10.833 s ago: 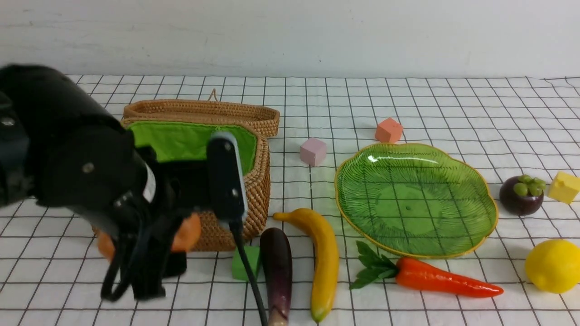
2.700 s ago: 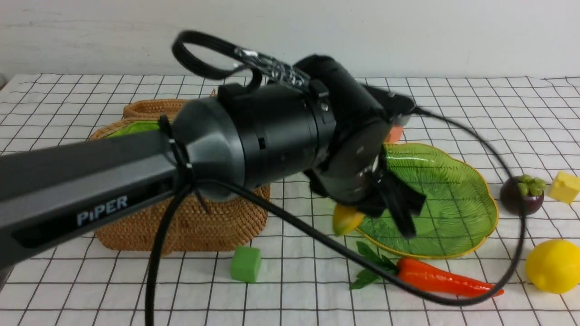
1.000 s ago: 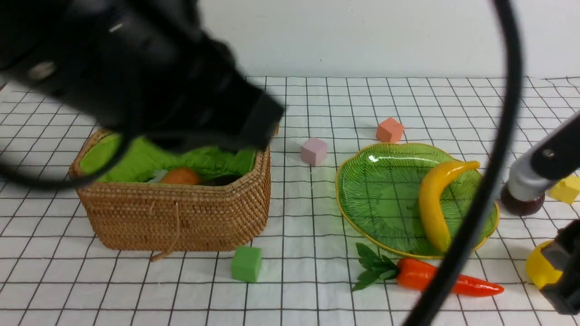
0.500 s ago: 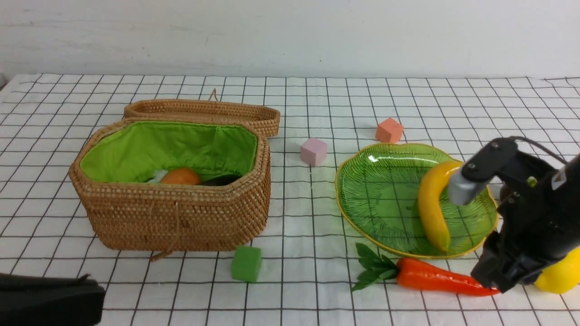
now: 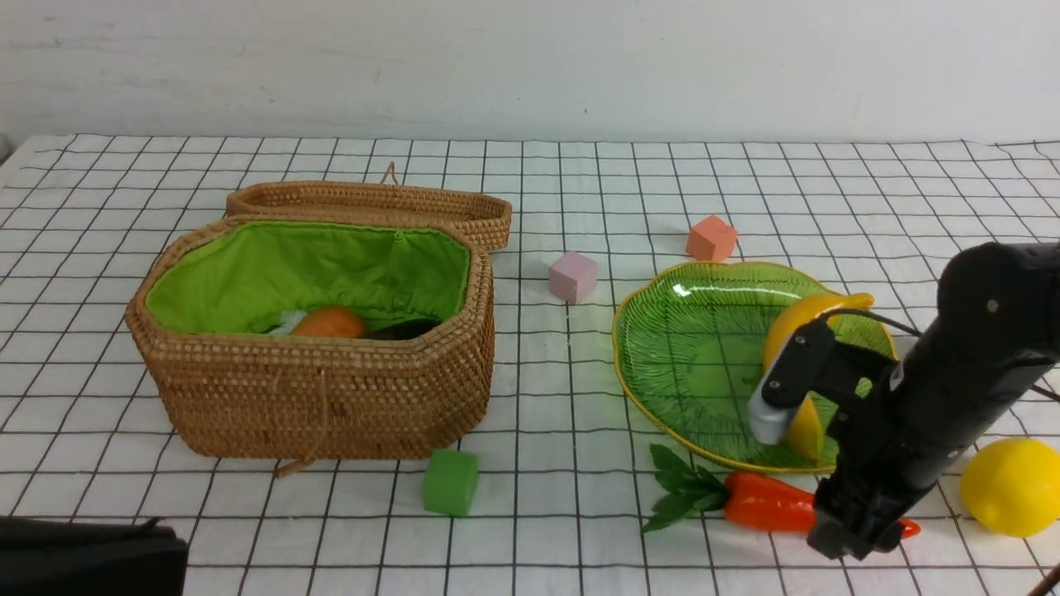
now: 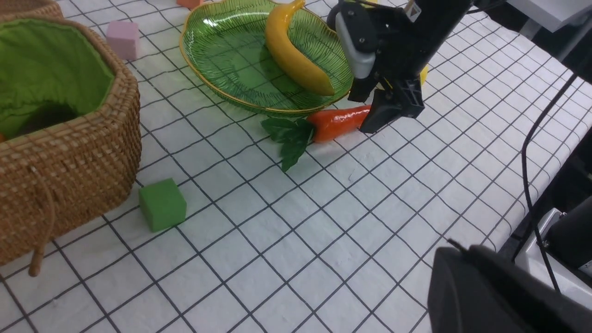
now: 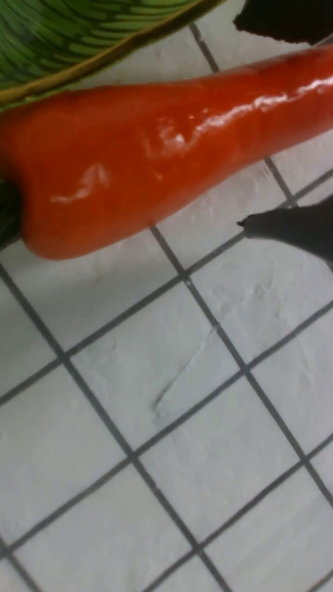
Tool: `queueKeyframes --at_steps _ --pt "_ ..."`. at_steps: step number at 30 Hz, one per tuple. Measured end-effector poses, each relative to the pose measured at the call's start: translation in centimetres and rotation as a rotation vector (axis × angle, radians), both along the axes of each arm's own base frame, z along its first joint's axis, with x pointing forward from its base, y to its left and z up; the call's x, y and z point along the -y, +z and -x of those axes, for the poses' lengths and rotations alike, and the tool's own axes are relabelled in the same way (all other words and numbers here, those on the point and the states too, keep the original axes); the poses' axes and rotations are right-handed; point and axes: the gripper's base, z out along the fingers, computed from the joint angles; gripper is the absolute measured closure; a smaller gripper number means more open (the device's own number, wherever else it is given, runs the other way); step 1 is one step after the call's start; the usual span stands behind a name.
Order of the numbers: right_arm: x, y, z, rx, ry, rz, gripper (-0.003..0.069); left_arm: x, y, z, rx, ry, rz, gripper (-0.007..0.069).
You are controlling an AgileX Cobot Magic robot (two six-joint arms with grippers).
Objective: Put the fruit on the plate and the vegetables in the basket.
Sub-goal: Use the right arm to grab a carrot and put it into the left basket
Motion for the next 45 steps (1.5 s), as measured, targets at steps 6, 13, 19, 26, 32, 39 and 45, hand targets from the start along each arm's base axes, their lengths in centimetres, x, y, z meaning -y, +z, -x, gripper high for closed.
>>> queueKeyframes --at_steps 6,13,19,26,32,39,45 --pt "-0.1 -1.7 -0.3 -0.047 -0.001 0.012 0.0148 0.0 0.0 0.0 -0.001 0.0 -0.002 0.0638" --pt "-0.5 -2.2 -0.5 -0.072 0.036 -0.022 0.0363 -0.1 -0.1 0.0 0.009 -0.004 -0.026 0.0638" --pt "-1.2 -1.6 0.8 -0.146 0.124 -0.036 0.0371 -0.1 -0.1 0.0 0.02 -0.011 -0.039 0.0638" --pt "-3.7 3.1 3.7 -0.14 0.147 -0.123 0.0371 -0.3 -0.2 -0.3 0.023 0.029 -0.046 0.0638" --pt "-9.0 11.6 4.6 0.041 0.083 -0.443 0.0371 -2.0 -0.1 -1.7 0.066 0.265 -0.099 0.0638" --pt "-16.9 18.5 2.8 0.281 0.204 -0.66 0.0371 -3.1 -0.1 -2.3 0.056 0.425 -0.089 0.0638" --pt "-21.6 16.0 -2.6 0.35 0.205 -0.67 0.0371 -3.2 -0.3 -2.3 0.029 0.434 -0.096 0.0638"
